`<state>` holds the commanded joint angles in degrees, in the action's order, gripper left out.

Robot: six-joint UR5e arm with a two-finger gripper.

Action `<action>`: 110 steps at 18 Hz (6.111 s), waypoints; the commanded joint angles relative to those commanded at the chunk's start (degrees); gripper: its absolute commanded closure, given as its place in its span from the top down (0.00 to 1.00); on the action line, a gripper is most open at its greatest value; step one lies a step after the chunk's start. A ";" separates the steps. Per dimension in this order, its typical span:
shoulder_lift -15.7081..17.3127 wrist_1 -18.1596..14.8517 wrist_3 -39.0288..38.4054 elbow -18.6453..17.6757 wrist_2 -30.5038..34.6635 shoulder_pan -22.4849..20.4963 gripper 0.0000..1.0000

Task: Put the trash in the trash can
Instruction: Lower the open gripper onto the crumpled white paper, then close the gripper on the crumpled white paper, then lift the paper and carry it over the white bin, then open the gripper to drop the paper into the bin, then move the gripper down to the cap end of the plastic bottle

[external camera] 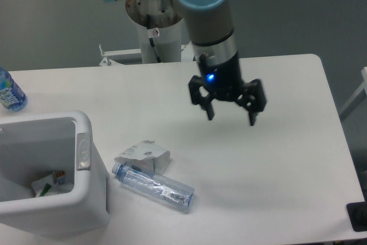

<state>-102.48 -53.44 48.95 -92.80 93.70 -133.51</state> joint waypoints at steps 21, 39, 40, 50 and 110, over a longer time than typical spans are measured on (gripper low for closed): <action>-10.63 4.04 12.57 -8.89 -10.47 2.82 1.00; -5.20 4.31 13.35 -13.81 -10.03 3.44 0.00; -4.15 3.87 13.71 -13.90 -10.03 2.65 0.00; 5.09 -6.85 15.56 -8.02 -18.44 -3.50 0.00; -9.22 0.97 -58.97 4.38 -13.37 -6.76 1.00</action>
<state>-111.69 -52.47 -10.02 -88.42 80.33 -140.27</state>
